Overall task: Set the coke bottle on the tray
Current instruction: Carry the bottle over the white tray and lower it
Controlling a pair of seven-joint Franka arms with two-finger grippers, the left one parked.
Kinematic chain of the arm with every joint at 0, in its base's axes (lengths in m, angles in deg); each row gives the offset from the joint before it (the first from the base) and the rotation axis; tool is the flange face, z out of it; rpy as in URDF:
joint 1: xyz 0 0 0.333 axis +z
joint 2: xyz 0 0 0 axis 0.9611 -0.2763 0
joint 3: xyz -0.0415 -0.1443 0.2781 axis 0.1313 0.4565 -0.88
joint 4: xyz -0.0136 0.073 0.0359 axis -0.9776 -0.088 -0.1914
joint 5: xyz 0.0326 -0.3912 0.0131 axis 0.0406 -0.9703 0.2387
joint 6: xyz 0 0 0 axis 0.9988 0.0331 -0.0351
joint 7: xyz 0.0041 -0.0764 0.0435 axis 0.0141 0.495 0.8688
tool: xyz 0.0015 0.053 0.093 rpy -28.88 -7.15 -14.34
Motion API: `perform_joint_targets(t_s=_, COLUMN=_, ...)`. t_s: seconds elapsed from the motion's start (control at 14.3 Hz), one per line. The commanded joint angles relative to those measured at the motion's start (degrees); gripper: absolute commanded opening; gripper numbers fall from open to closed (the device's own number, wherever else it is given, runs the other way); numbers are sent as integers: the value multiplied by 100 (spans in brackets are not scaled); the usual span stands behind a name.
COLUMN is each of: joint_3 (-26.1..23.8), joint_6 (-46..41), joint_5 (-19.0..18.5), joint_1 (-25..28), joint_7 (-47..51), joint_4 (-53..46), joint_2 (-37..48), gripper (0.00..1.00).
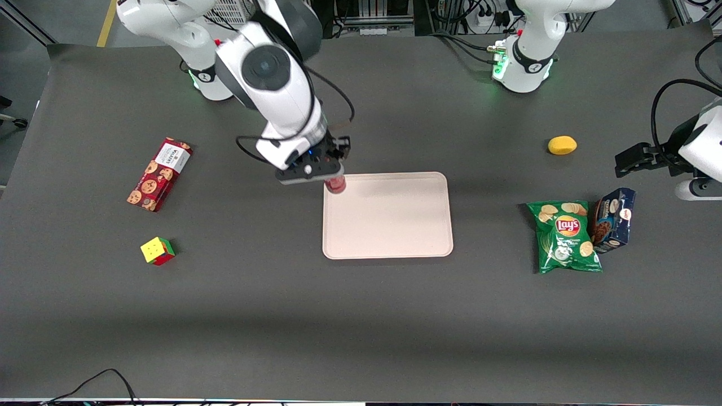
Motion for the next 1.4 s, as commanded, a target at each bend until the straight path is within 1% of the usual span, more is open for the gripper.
perform_joint_targets(t_s=0.0, joint_3=-100, joint_6=308, joint_5=-536, joint_1=43, joint_7=123, joint_4=-305, joint_2=-831, gripper=0)
perform_joint_targets(t_s=0.35, joint_3=-92, joint_6=686, joint_5=-590, joint_1=34, joint_7=141, joint_4=-305, joint_2=-1333, gripper=0)
perform_joint_targets(t_s=0.56, joint_3=-92, joint_6=792, joint_5=-792, joint_1=43, joint_7=149, joint_4=-305, joint_2=-1474, gripper=0)
perform_joint_targets(t_s=0.91, joint_3=-74, joint_6=898, joint_5=-942, joint_1=34, joint_7=149, joint_4=-278, joint_2=-1553, gripper=0)
perform_joint_targets(t_s=1.33, joint_3=-74, joint_6=898, joint_5=-942, joint_1=34, joint_7=193, joint_4=-270, joint_2=-1562, gripper=0)
